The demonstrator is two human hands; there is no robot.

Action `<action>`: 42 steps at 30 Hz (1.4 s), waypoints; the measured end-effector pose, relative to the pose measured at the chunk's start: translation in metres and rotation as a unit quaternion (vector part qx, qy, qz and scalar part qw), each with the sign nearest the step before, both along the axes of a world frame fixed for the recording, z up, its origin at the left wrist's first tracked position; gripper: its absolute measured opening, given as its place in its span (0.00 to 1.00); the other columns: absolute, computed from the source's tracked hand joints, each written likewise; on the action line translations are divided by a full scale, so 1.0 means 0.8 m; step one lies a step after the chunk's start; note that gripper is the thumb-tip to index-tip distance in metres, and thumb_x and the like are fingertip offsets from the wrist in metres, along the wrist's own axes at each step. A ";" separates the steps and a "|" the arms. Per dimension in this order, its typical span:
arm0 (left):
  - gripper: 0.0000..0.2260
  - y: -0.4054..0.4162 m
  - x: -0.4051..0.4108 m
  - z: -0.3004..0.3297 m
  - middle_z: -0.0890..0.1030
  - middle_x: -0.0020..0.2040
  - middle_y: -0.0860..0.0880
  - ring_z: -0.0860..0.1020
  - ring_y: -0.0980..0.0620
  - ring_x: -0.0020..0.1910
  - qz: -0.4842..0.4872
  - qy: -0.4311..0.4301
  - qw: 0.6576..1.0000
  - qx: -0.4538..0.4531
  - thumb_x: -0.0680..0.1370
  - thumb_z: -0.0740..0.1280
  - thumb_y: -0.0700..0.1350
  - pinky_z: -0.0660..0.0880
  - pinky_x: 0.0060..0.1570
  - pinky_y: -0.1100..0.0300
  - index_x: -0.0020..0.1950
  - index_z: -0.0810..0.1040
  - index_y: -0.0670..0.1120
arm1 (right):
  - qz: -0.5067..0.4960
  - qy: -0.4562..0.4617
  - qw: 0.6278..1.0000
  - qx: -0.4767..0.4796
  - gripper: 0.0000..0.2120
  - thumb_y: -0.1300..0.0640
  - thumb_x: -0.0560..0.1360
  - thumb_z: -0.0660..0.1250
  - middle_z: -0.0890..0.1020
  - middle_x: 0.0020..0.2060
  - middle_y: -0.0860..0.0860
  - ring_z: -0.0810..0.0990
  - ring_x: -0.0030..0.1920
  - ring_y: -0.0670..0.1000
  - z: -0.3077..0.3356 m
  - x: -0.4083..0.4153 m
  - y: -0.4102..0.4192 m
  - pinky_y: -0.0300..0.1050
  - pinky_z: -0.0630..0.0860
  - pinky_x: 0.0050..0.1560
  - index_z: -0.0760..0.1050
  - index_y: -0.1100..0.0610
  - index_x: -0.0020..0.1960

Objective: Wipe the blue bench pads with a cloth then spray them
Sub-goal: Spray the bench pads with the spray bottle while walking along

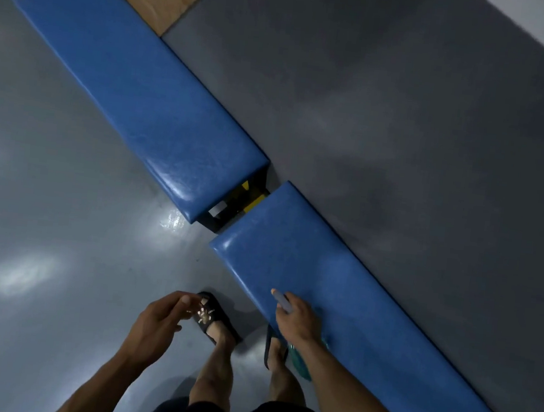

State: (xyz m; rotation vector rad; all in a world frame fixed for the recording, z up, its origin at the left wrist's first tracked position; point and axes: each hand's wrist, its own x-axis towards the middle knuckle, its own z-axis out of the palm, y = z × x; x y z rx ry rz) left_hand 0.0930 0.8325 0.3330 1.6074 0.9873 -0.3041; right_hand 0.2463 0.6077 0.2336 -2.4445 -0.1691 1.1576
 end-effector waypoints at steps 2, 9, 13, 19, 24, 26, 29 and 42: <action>0.13 0.020 -0.010 0.001 0.85 0.49 0.55 0.82 0.56 0.48 0.002 0.004 1.000 0.001 0.81 0.57 0.55 0.78 0.47 0.56 0.49 0.81 0.62 | -0.016 -0.005 1.000 -0.011 0.03 0.53 0.76 0.62 0.75 0.41 0.45 0.77 0.45 0.54 0.001 -0.018 0.021 0.46 0.71 0.44 0.70 0.50 0.44; 0.15 0.091 -0.036 0.004 0.85 0.49 0.54 0.82 0.56 0.48 0.017 0.003 1.000 -0.009 0.79 0.58 0.58 0.77 0.47 0.56 0.51 0.82 0.56 | -0.135 -0.013 0.990 -0.030 0.03 0.55 0.73 0.64 0.80 0.39 0.50 0.79 0.41 0.56 0.006 -0.006 0.073 0.51 0.77 0.43 0.70 0.52 0.42; 0.15 0.130 -0.042 0.007 0.85 0.49 0.56 0.82 0.56 0.48 0.008 -0.001 1.000 -0.006 0.80 0.58 0.57 0.78 0.48 0.55 0.53 0.82 0.54 | -0.200 -0.063 0.977 -0.028 0.03 0.57 0.76 0.63 0.78 0.38 0.51 0.77 0.39 0.57 0.025 0.041 0.093 0.48 0.74 0.39 0.72 0.53 0.42; 0.15 0.173 -0.046 0.009 0.84 0.49 0.57 0.82 0.57 0.49 -0.016 -0.005 1.000 -0.005 0.80 0.57 0.57 0.79 0.50 0.54 0.53 0.82 0.54 | -0.217 -0.093 0.968 -0.086 0.14 0.56 0.76 0.58 0.77 0.62 0.50 0.78 0.52 0.56 0.040 0.091 0.108 0.43 0.69 0.46 0.76 0.51 0.59; 0.16 0.189 -0.043 0.009 0.84 0.49 0.58 0.82 0.57 0.49 -0.023 -0.008 1.000 -0.007 0.79 0.57 0.58 0.79 0.49 0.55 0.53 0.81 0.55 | -0.224 -0.090 0.967 -0.075 0.13 0.57 0.75 0.60 0.79 0.57 0.52 0.79 0.53 0.57 0.047 0.079 0.118 0.44 0.72 0.48 0.76 0.51 0.57; 0.16 0.193 -0.040 0.009 0.84 0.49 0.58 0.82 0.57 0.49 -0.026 -0.009 1.000 -0.005 0.79 0.57 0.59 0.79 0.49 0.55 0.53 0.81 0.55 | -0.185 -0.078 0.978 -0.062 0.05 0.57 0.74 0.61 0.80 0.45 0.52 0.80 0.47 0.58 0.045 0.060 0.130 0.46 0.74 0.43 0.74 0.55 0.49; 0.15 0.199 -0.034 0.006 0.85 0.48 0.57 0.82 0.56 0.49 -0.020 -0.007 1.000 -0.005 0.80 0.57 0.57 0.79 0.49 0.54 0.52 0.82 0.54 | -0.125 -0.049 0.990 -0.046 0.03 0.58 0.74 0.63 0.82 0.47 0.54 0.80 0.48 0.58 0.035 0.023 0.153 0.45 0.72 0.42 0.74 0.54 0.48; 0.13 0.216 -0.022 0.002 0.85 0.48 0.56 0.82 0.56 0.48 -0.006 0.021 1.000 0.005 0.82 0.58 0.53 0.79 0.50 0.53 0.52 0.82 0.53 | -0.126 -0.031 0.990 -0.049 0.05 0.56 0.76 0.64 0.81 0.50 0.54 0.78 0.47 0.57 0.010 0.004 0.192 0.46 0.73 0.43 0.75 0.53 0.51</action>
